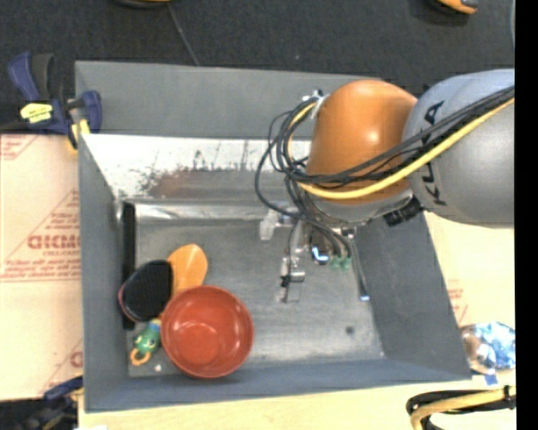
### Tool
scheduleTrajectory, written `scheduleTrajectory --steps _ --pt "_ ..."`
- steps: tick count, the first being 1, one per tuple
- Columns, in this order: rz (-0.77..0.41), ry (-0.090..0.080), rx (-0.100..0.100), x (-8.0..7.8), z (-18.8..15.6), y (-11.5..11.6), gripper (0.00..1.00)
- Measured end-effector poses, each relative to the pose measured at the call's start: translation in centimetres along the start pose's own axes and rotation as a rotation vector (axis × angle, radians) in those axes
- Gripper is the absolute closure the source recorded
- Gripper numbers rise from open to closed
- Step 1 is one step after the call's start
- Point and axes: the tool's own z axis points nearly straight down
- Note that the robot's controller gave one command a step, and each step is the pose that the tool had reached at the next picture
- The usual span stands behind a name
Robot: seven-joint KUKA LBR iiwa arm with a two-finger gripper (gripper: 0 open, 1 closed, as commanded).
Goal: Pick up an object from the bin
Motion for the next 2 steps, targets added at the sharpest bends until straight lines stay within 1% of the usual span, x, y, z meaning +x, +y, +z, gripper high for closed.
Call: scheduleTrajectory --steps 1,2 --pt "0.001 -0.009 -0.001 -0.1 -0.5 0.0 0.00" --pt "-0.242 -0.014 0.002 2.4 3.2 4.7 0.00"
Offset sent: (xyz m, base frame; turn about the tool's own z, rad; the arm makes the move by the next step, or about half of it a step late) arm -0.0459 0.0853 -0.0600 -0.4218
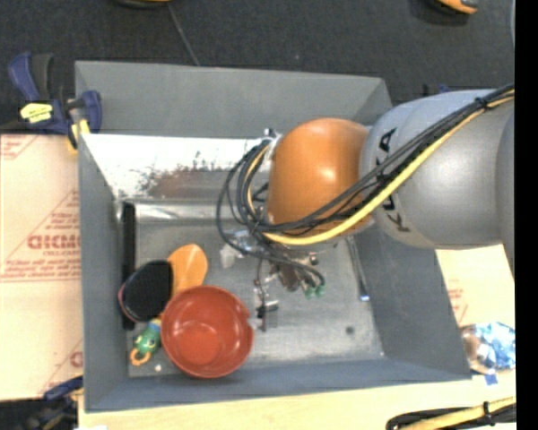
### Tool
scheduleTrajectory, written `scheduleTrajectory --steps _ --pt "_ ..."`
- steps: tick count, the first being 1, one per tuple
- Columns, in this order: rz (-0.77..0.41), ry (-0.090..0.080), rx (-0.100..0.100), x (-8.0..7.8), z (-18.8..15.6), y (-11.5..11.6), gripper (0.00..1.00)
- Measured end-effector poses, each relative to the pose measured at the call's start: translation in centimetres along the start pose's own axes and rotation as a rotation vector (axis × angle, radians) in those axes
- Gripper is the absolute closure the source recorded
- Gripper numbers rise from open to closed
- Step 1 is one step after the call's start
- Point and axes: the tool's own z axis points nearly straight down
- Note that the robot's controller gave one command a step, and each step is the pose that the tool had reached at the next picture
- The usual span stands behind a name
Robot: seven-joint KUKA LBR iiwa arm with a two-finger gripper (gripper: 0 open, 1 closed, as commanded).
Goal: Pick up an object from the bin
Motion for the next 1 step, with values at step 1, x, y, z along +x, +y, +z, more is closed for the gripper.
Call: scheduleTrajectory --steps 1 --pt "-0.089 0.001 -0.002 -4.47 0.72 2.68 0.00"
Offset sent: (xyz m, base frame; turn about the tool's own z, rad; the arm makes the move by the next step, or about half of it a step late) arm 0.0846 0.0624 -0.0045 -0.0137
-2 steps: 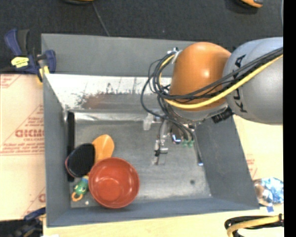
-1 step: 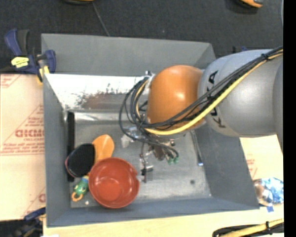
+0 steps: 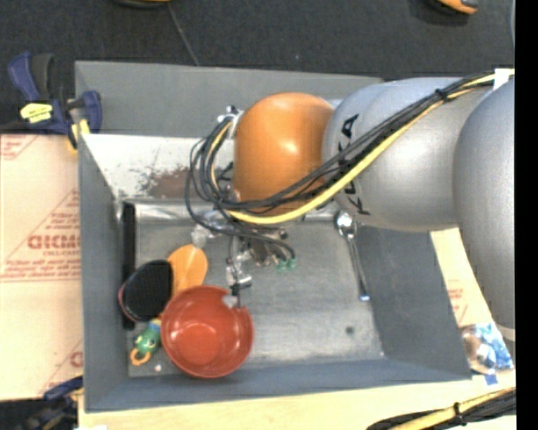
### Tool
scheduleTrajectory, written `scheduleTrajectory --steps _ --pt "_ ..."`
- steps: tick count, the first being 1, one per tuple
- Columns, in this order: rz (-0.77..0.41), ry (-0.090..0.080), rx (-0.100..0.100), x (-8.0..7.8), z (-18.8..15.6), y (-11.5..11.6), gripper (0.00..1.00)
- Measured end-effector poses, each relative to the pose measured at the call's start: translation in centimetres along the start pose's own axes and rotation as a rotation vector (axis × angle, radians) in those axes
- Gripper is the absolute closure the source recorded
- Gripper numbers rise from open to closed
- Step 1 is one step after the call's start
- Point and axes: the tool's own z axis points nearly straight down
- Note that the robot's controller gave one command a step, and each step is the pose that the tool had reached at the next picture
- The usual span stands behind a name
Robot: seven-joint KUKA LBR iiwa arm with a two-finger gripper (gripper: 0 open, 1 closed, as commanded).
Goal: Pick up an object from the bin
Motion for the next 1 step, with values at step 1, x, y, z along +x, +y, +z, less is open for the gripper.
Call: scheduleTrajectory --steps 1 --pt "0.101 0.009 -0.002 -4.22 -0.21 0.49 0.00"
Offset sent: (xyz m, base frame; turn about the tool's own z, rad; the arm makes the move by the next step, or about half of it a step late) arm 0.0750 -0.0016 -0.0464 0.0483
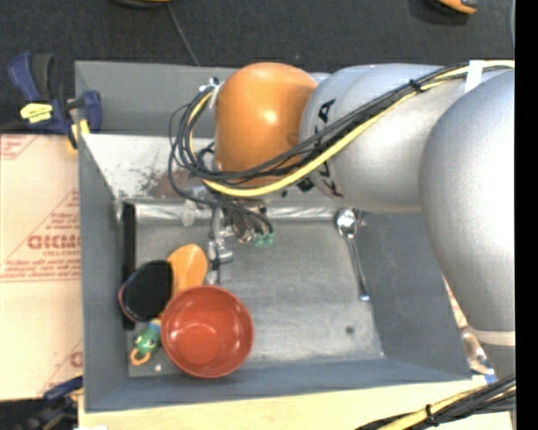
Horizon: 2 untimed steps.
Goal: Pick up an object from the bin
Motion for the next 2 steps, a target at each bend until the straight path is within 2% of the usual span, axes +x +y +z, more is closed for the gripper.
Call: scheduleTrajectory --steps 1,2 --pt "-0.052 -0.012 0.002 -3.3 5.0 -3.0 0.00" --pt "-0.281 -0.022 0.006 1.7 7.2 -1.0 0.00"
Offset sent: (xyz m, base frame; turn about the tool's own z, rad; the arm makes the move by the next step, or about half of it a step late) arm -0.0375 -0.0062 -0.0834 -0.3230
